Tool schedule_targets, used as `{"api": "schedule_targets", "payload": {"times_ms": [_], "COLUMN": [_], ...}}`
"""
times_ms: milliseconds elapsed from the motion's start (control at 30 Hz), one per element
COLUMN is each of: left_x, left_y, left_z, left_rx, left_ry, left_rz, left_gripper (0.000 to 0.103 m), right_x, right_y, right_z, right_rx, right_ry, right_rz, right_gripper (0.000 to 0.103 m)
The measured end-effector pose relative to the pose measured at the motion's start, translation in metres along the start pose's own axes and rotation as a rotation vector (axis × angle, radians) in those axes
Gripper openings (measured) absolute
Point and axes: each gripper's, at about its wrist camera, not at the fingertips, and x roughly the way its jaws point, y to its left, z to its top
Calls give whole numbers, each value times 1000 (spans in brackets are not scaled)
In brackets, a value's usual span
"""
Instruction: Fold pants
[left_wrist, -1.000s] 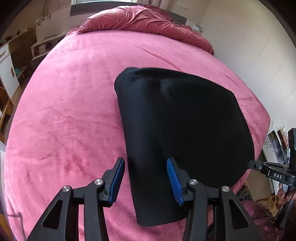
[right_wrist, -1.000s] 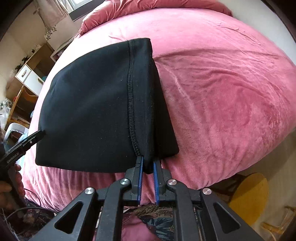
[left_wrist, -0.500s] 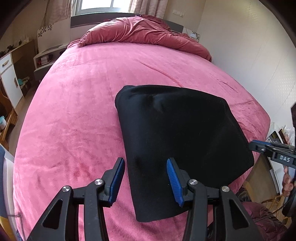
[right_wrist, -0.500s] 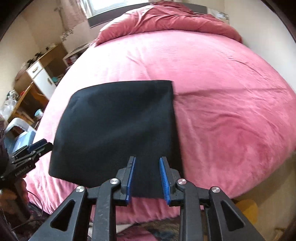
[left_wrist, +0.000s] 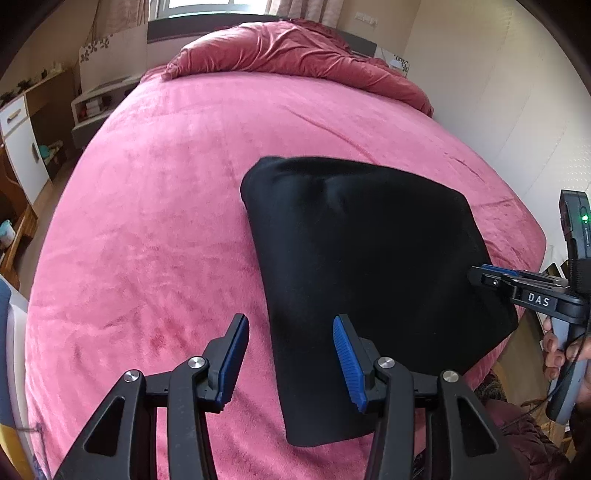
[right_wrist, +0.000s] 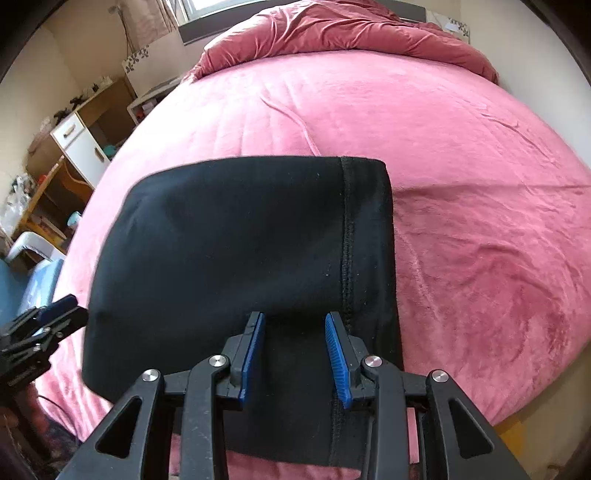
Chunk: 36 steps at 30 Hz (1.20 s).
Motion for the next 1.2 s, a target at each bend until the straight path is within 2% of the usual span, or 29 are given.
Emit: {"api": "schedule_targets", "payload": {"times_ms": [167, 267, 333, 367, 433, 467, 500, 567, 700, 800, 867, 967, 1000, 1100, 1200], "left_x": [5, 11, 17, 19, 25, 30, 35, 47, 65, 77, 85, 94, 95, 91, 81], "left_y": [9, 27, 42, 48, 55, 58, 60, 63, 59, 52, 47, 37, 35, 28, 24], "left_z": [3, 11, 20, 23, 31, 34, 37, 41, 42, 41, 39, 34, 33, 37, 43], "left_rx": [-30, -100, -147, -160, -163, -164, -171, -190, -207, -217, -234, -224, -221, -183, -153], "left_ry": [18, 32, 47, 44, 47, 63, 76, 99, 143, 169, 198, 225, 229, 206, 172], "left_rz": [-22, -80, -146, -173, -231, -264, -287, -347, -432, -463, -489, -495, -499, -515, -530], "left_gripper": [56, 58, 70, 71, 73, 75, 81, 83, 83, 81, 81, 81, 81, 67, 49], "right_x": [9, 7, -1, -4, -8, -9, -9, -3, 23, 49, 63, 73, 74, 71, 63], "right_y": [1, -2, -11, -15, -25, -32, -37, -50, -76, -95, -103, -105, -104, -96, -84], "right_z": [0, -1, -2, -2, -1, -1, 0, 2, 6, 8, 8, 8, 8, 7, 8], "right_rx": [-34, -29, 29, 58, 111, 135, 151, 191, 249, 282, 300, 284, 273, 242, 220], "right_ry": [3, -12, -43, -54, -80, -96, -99, -76, 11, 73, 104, 115, 113, 104, 93], "right_rz": [-24, -32, 18, 45, 74, 84, 93, 105, 221, 315, 407, 470, 478, 497, 494], "right_gripper": [32, 27, 30, 33, 64, 84, 85, 85, 85, 86, 86, 85, 75, 56, 47]}}
